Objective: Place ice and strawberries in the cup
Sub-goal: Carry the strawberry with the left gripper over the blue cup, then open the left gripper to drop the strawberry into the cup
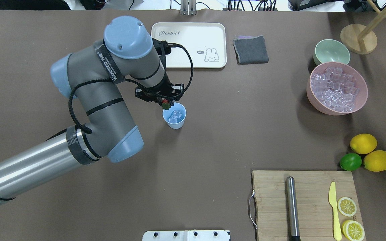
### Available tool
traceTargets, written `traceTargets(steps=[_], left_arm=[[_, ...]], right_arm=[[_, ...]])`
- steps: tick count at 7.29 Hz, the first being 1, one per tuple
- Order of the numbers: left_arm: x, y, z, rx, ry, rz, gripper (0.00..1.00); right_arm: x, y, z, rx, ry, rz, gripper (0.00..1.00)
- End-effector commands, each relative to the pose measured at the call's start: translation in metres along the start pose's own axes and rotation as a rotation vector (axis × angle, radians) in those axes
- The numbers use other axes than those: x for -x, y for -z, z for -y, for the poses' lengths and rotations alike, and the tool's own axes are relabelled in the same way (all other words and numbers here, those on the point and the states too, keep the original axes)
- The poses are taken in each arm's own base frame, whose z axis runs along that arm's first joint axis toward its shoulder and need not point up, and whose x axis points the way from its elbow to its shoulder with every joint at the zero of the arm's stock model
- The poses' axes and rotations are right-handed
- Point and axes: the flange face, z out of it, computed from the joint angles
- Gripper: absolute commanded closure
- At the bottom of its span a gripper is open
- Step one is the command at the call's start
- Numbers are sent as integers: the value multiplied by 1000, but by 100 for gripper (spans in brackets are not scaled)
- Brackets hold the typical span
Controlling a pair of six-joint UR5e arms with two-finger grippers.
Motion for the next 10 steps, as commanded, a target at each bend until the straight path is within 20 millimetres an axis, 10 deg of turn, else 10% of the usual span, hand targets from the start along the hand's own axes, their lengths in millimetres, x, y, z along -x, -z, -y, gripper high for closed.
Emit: traceTargets(steps=[1, 3, 5, 6, 8, 10], left_arm=[[-9, -22, -2, -13, -14, -5, 100], [-11, -33, -11, 4, -15, 4, 100], [-9, -41, -20, 18, -17, 13, 22], [-8, -41, -18, 0, -16, 20, 3], [-1, -28, -20, -23, 38, 11, 3], [84, -4, 4, -74, 76, 26, 2]], right_arm=[[-4, 3, 0, -5, -11, -4, 1], [-6, 5, -1, -9, -14, -5, 1], [-5, 5, -1, -9, -13, -4, 1], [-5, 6, -1, -10, -14, -4, 1], [-3, 9, -1, -16, -10, -3, 1], [-3, 8, 0, -14, -10, -3, 1]])
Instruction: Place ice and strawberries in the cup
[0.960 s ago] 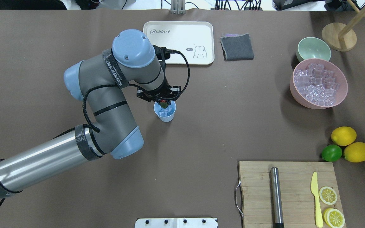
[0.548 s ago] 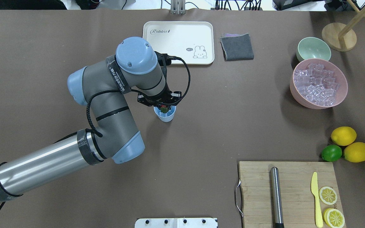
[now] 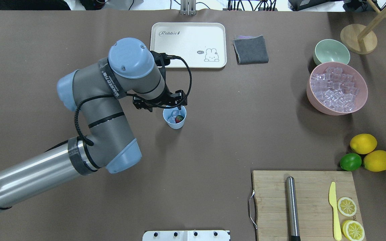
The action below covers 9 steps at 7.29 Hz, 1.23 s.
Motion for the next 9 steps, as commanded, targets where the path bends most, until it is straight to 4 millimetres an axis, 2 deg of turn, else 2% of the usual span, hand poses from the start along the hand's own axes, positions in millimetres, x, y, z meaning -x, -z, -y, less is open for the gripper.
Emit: traceTargets(steps=[1, 2, 3, 4, 5, 6, 7, 9], left_arm=[[100, 22, 35, -56, -35, 47, 2], [153, 30, 60, -45, -82, 79, 2], [211, 48, 87, -23, -106, 88, 3], [274, 61, 103, -8, -117, 112, 2], [348, 87, 117, -2, -102, 122, 2], [435, 119, 116, 22, -88, 102, 2], [518, 149, 105, 17, -61, 102, 2], [638, 187, 73, -4, -39, 139, 2]], right_arm=[[1, 1, 0, -2, 3, 2, 1], [5, 5, 7, -11, 13, 0, 1], [8, 7, 10, -16, 19, 0, 1], [11, 11, 17, -24, 26, -1, 1], [18, 16, 28, -26, 29, -1, 1], [28, 22, 41, -24, 33, 1, 1], [38, 25, 50, -25, 47, 2, 1], [60, 16, 65, -17, 87, 1, 1]])
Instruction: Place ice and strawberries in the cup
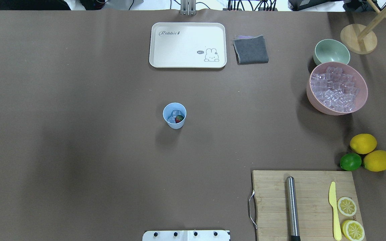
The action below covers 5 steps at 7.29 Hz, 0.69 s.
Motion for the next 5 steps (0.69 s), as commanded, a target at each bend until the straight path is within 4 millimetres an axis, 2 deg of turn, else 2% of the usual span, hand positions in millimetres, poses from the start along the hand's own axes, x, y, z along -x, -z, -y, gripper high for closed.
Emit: traceTargets(steps=[1, 2, 3, 4, 5], left_arm=[[114, 19, -50, -12, 27, 25, 2], [145, 19, -78, -5, 64, 30, 2], [172, 35, -94, -35, 124, 35, 2], [174, 34, -96, -33, 130, 16, 2], [166, 39, -95, -40, 126, -20, 2]], right_arm=[[29, -6, 24, 3, 51, 6, 1], [42, -7, 34, 12, 63, 12, 1], [50, -3, 42, 13, 67, 12, 1], [50, 2, 40, 7, 68, 9, 1], [45, 1, 36, 10, 62, 0, 1]])
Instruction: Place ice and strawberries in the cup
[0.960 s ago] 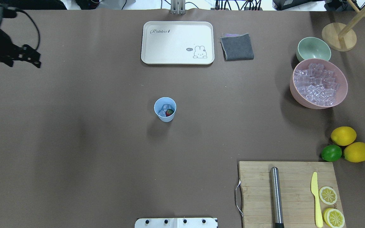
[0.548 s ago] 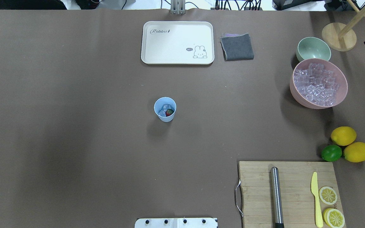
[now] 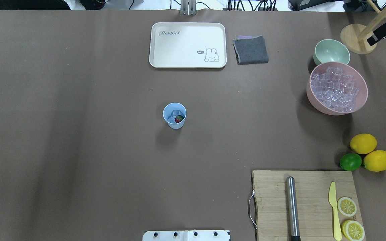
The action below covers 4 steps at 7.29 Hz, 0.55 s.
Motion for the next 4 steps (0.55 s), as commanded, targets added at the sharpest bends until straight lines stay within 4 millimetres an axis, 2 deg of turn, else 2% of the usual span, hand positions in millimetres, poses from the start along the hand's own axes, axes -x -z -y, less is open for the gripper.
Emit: traceTargets(steps=[1, 2, 3, 4], left_arm=[[4, 6, -5, -7, 17, -47, 2], [8, 3, -6, -1, 24, -43, 2], [2, 11, -5, -16, 13, -52, 2], [1, 16, -5, -28, 16, -44, 2]], right_arm=[[-23, 4, -15, 3, -28, -24, 1], [-50, -16, -33, 45, -42, -42, 1], [-84, -22, -45, 67, -66, -44, 1], [-131, -16, -58, 73, -116, -42, 1]])
